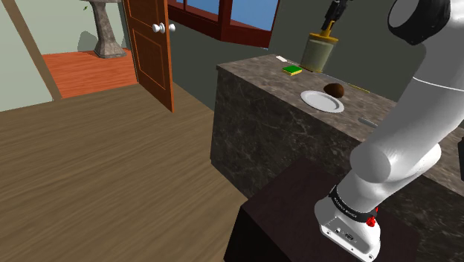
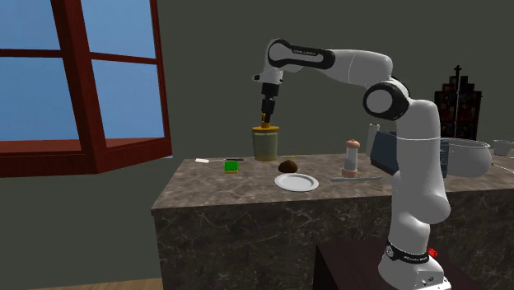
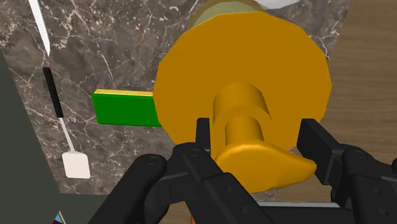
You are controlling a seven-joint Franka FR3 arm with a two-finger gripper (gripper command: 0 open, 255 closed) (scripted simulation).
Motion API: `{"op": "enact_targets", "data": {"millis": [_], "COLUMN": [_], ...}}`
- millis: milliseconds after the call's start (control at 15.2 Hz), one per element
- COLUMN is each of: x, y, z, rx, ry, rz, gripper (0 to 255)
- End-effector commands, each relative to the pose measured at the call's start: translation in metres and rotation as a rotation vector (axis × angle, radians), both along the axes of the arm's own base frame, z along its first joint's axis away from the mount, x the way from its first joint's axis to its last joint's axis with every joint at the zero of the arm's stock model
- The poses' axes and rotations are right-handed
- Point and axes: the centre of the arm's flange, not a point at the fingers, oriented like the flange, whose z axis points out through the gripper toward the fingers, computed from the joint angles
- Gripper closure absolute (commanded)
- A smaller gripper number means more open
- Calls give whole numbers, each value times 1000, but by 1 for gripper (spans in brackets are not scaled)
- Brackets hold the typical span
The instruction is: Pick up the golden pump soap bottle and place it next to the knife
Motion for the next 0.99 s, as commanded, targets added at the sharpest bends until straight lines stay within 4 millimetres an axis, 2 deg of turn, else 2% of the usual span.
{"op": "enact_targets", "data": {"millis": [0,924], "x": [-22,-154], "y": [-19,-149], "z": [0,0], "rx": [0,0], "ry": [-1,-1], "rz": [1,1], "gripper": [255,255]}}
